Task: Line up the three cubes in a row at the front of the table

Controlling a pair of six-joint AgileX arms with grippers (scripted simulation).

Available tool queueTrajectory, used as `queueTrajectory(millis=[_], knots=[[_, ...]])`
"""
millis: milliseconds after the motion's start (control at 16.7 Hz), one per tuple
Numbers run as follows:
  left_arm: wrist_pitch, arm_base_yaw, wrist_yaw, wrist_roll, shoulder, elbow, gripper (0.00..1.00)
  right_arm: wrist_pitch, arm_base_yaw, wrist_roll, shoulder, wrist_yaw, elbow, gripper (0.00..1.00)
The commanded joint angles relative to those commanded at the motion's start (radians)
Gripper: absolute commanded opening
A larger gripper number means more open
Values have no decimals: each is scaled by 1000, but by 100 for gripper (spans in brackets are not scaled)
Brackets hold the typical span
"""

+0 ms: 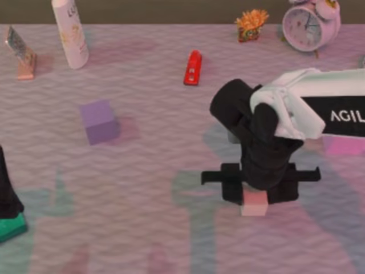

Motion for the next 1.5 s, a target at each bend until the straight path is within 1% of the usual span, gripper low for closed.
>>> queueTrajectory(millis=[780,840,1380,1500], knots=[[0,0,0,0,0,0,100,0,0,0,0,0,0,98],[0,0,0,0,0,0,100,0,0,0,0,0,0,100],[0,0,0,0,0,0,100,-3,0,0,-2,0,3,100],[0,0,0,0,0,0,100,-42,3,1,-15,0,32,100]])
